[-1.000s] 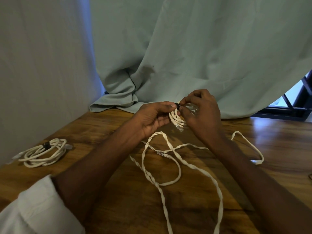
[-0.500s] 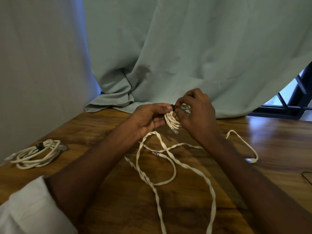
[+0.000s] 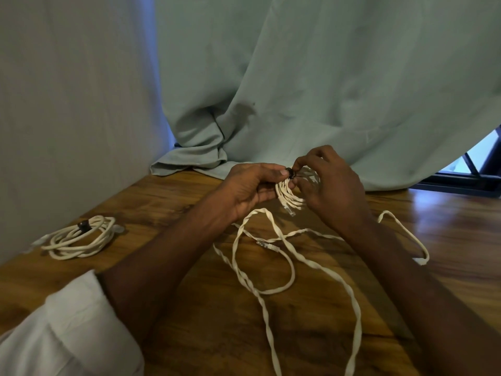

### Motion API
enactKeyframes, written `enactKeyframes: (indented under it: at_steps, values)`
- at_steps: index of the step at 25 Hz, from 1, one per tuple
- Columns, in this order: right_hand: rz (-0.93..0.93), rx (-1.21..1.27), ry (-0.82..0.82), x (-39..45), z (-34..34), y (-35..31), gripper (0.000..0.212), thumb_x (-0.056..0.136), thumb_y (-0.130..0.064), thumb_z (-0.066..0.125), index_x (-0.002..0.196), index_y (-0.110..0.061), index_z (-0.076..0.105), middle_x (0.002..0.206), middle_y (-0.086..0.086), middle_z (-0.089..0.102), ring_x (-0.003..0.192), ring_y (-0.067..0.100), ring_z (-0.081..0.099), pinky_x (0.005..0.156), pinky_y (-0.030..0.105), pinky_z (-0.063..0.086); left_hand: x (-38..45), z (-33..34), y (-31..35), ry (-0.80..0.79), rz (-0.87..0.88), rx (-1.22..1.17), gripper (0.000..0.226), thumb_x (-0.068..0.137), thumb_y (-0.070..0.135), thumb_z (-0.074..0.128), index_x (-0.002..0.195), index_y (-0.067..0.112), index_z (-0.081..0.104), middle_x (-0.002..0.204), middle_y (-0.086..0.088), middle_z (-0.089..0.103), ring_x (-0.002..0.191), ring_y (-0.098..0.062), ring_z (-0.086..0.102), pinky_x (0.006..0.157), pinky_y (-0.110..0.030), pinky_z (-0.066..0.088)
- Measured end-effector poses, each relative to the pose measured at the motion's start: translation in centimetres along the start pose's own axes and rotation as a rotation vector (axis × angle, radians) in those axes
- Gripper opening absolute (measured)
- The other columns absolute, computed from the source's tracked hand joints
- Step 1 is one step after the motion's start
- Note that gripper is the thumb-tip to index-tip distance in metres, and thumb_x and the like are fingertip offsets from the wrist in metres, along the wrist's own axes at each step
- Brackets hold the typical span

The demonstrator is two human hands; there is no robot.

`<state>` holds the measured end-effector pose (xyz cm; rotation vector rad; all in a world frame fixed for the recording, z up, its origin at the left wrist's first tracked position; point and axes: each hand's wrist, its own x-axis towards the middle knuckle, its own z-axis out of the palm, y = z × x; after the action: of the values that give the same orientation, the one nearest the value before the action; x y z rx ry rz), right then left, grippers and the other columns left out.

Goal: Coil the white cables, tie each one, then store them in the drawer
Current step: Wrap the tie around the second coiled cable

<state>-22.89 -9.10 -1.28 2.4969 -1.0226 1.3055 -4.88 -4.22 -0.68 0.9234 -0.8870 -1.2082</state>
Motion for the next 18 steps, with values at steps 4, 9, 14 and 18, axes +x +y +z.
enactKeyframes:
  at_steps: [4,9,14,18]
  values:
    - [0.01,0.001,0.096,-0.09,-0.16,-0.23,0.015,0.093,-0.026,0.074,0.108,-0.026,0.075,0.116,-0.003,0.062,0.096,0.015,0.062,0.069,0.029,0.048,-0.17,0.06,0.31,-0.029,0.02,0.033,0.028,0.089,-0.008,0.071,0.117,-0.011,0.07,0.104,-0.026,0.077,0.085,-0.029,0.079,0.073,-0.032,0.064]
    - [0.037,0.047,0.097,-0.07,0.24,0.09,0.016,0.096,-0.026,0.07,0.11,-0.027,0.076,0.118,-0.003,0.062,0.096,0.014,0.063,0.071,0.031,0.051,-0.03,0.09,0.19,-0.012,0.034,0.08,0.021,0.089,-0.008,0.071,0.111,-0.009,0.073,0.097,-0.022,0.078,0.082,-0.027,0.079,0.07,-0.031,0.063]
    - [0.013,0.045,0.07,-0.14,0.09,0.24,0.016,0.092,-0.024,0.075,0.107,-0.025,0.076,0.113,-0.002,0.064,0.096,0.015,0.063,0.071,0.031,0.049,0.19,-0.1,-0.22,-0.04,0.011,0.055,0.029,0.089,-0.006,0.072,0.118,-0.012,0.07,0.107,-0.028,0.076,0.088,-0.031,0.079,0.076,-0.035,0.064]
    - [-0.003,0.023,0.093,-0.23,0.08,-0.11,0.018,0.086,-0.017,0.079,0.102,-0.025,0.076,0.11,-0.002,0.065,0.095,0.02,0.062,0.068,0.038,0.055,0.25,-0.1,-0.23,-0.049,0.019,0.073,0.03,0.089,-0.006,0.072,0.118,-0.011,0.07,0.11,-0.028,0.075,0.092,-0.033,0.078,0.078,-0.037,0.064]
